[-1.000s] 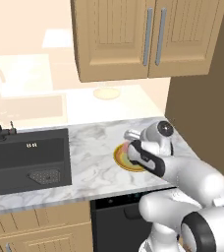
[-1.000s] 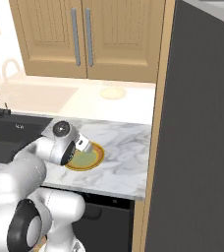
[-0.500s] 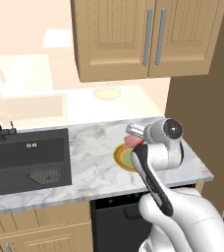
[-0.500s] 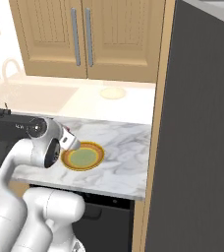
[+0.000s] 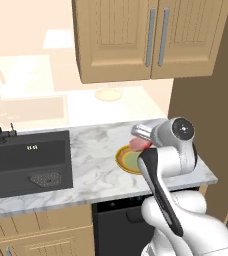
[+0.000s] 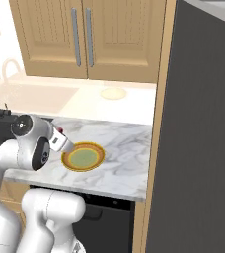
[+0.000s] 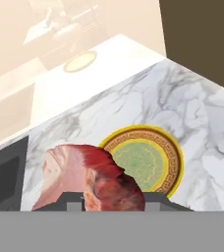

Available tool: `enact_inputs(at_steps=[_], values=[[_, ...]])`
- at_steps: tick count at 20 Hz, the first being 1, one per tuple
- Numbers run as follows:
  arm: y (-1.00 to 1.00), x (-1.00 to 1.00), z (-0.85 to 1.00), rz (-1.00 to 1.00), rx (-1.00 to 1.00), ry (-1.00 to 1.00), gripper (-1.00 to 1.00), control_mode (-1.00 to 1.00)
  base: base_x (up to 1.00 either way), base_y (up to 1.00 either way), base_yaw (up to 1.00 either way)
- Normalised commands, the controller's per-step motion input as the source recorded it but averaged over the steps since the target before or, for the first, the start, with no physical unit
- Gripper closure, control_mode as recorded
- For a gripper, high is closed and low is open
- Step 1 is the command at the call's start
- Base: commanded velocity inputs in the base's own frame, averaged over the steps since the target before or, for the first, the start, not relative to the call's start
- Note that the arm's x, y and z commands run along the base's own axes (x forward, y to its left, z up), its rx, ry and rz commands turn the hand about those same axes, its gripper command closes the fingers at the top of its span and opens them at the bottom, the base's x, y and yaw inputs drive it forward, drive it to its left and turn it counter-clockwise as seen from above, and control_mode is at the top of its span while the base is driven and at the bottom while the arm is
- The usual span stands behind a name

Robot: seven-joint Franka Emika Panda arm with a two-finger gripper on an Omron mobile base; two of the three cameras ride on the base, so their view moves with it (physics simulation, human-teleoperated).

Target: Place the steak on the counter behind the older steak on the same shelf of the fridge to maintain FIFO order. Close the fridge door when finished.

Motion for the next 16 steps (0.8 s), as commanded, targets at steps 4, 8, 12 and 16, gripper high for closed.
enact_inputs(at_steps=[4, 8, 12, 16], values=[[0.00, -0.41, 0.44, 0.00, 0.00, -0.01, 1.00, -1.00, 0.00, 0.00, 0.00], [0.00, -0.41, 0.37, 0.00, 0.01, 0.00, 1.00, -1.00, 0.00, 0.00, 0.00], [0.01, -0.10, 0.00, 0.00, 0.00, 0.00, 1.00, -1.00, 0.00, 0.00, 0.00], [0.00, -0.29, 0.00, -0.02, 0.00, -0.02, 1.00, -1.00, 0.00, 0.00, 0.00]])
